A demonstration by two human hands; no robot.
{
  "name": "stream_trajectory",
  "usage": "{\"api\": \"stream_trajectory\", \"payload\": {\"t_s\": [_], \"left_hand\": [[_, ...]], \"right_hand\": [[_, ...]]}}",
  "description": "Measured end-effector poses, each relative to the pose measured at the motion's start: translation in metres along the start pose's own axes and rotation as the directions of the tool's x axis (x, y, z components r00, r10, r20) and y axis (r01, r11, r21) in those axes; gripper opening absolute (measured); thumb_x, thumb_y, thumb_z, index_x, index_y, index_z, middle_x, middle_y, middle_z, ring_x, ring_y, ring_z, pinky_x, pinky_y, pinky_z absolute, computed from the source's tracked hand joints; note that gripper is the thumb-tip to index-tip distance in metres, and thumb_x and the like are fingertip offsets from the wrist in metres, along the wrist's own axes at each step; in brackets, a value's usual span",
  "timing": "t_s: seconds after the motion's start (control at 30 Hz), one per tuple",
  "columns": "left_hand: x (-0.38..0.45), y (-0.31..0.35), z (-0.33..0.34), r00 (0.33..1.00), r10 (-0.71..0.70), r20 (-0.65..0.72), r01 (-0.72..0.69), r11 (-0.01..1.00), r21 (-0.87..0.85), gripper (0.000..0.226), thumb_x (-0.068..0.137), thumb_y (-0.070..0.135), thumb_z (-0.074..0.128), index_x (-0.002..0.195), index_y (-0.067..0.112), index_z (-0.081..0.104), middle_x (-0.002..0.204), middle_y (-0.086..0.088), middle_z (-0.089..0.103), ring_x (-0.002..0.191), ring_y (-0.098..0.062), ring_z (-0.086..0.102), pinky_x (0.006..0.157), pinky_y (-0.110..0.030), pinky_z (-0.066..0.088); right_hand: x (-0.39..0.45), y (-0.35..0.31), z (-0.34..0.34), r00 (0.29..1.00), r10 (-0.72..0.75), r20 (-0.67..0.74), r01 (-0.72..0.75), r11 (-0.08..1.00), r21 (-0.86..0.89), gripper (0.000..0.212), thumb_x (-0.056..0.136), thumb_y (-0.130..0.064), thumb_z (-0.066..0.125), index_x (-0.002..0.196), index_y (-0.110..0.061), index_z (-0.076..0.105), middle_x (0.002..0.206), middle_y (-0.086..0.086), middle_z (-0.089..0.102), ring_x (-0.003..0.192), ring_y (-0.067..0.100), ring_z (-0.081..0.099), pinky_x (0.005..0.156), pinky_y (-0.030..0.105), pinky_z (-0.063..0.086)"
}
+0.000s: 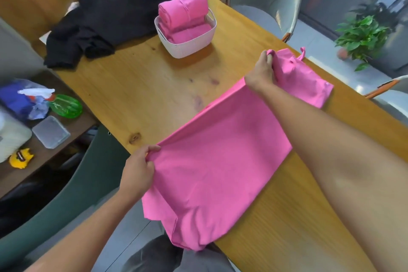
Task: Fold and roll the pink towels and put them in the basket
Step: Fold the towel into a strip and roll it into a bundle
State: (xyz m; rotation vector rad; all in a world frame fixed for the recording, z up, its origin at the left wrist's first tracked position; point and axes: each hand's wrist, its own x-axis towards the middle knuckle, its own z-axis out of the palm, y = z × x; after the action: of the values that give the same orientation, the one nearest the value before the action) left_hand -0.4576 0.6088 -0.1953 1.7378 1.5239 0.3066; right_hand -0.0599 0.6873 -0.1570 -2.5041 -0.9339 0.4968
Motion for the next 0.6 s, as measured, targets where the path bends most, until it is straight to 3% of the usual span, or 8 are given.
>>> {"api": "stream_trajectory", "payload": {"t_s": [0.17, 0.27, 0.4, 0.5, 0.6], "left_hand": [[0.016, -0.012, 0.010, 0.995, -0.083, 0.053, 0.079, 0.994, 0.074, 0.055, 0.079, -0.011, 0.046, 0.116, 0.026, 0.066, 0.124, 0.012, 0.063, 0.080, -0.004, 0.060, 0.071, -0.022, 0.043], [0.015, -0.016, 0.016, 0.994, -0.104, 0.043, 0.101, 0.993, 0.069, 0.055, 0.080, -0.010, 0.046, 0.118, 0.027, 0.064, 0.123, 0.011, 0.063, 0.104, -0.010, 0.058, 0.085, -0.028, 0.044], [0.013, -0.014, 0.023, 0.989, -0.136, 0.051, 0.122, 0.968, 0.219, 0.045, 0.085, -0.003, 0.051, 0.124, 0.017, 0.061, 0.129, -0.001, 0.056, 0.113, -0.018, 0.052, 0.093, -0.035, 0.046], [0.012, -0.005, 0.027, 0.996, -0.071, 0.048, 0.043, 0.902, 0.430, 0.032, 0.088, 0.004, 0.055, 0.119, 0.012, 0.061, 0.132, -0.010, 0.051, 0.116, -0.032, 0.048, 0.093, -0.043, 0.047], [0.016, 0.010, 0.032, 0.989, -0.007, 0.148, -0.059, 0.899, 0.435, 0.034, 0.091, 0.010, 0.052, 0.124, 0.015, 0.059, 0.138, -0.008, 0.048, 0.126, -0.028, 0.045, 0.099, -0.041, 0.045]], "right_hand": [[0.020, 0.001, 0.033, 0.997, -0.021, 0.077, 0.020, 1.000, 0.021, 0.091, 0.081, -0.003, 0.054, 0.158, -0.009, 0.008, 0.167, 0.008, 0.000, 0.148, 0.026, 0.025, 0.113, 0.030, 0.028], [0.029, 0.005, 0.049, 0.990, -0.051, 0.130, 0.040, 0.995, 0.088, 0.090, 0.081, -0.004, 0.057, 0.158, -0.007, 0.011, 0.167, 0.010, 0.002, 0.150, 0.025, 0.022, 0.114, 0.026, 0.025], [0.030, 0.016, 0.059, 0.974, -0.124, 0.187, 0.102, 0.987, 0.126, 0.083, 0.088, -0.017, 0.064, 0.159, -0.013, 0.019, 0.165, 0.013, 0.012, 0.151, 0.024, 0.019, 0.120, 0.027, 0.015], [0.023, 0.032, 0.058, 0.989, -0.134, 0.068, 0.120, 0.975, 0.186, 0.055, 0.094, -0.022, 0.059, 0.146, -0.017, 0.043, 0.147, 0.013, 0.046, 0.134, 0.027, 0.047, 0.115, 0.036, 0.035], [0.020, 0.061, 0.052, 0.995, -0.090, -0.045, 0.095, 0.989, 0.116, 0.034, 0.094, -0.017, 0.054, 0.129, -0.015, 0.055, 0.131, 0.009, 0.059, 0.122, 0.028, 0.054, 0.104, 0.041, 0.045]]}}
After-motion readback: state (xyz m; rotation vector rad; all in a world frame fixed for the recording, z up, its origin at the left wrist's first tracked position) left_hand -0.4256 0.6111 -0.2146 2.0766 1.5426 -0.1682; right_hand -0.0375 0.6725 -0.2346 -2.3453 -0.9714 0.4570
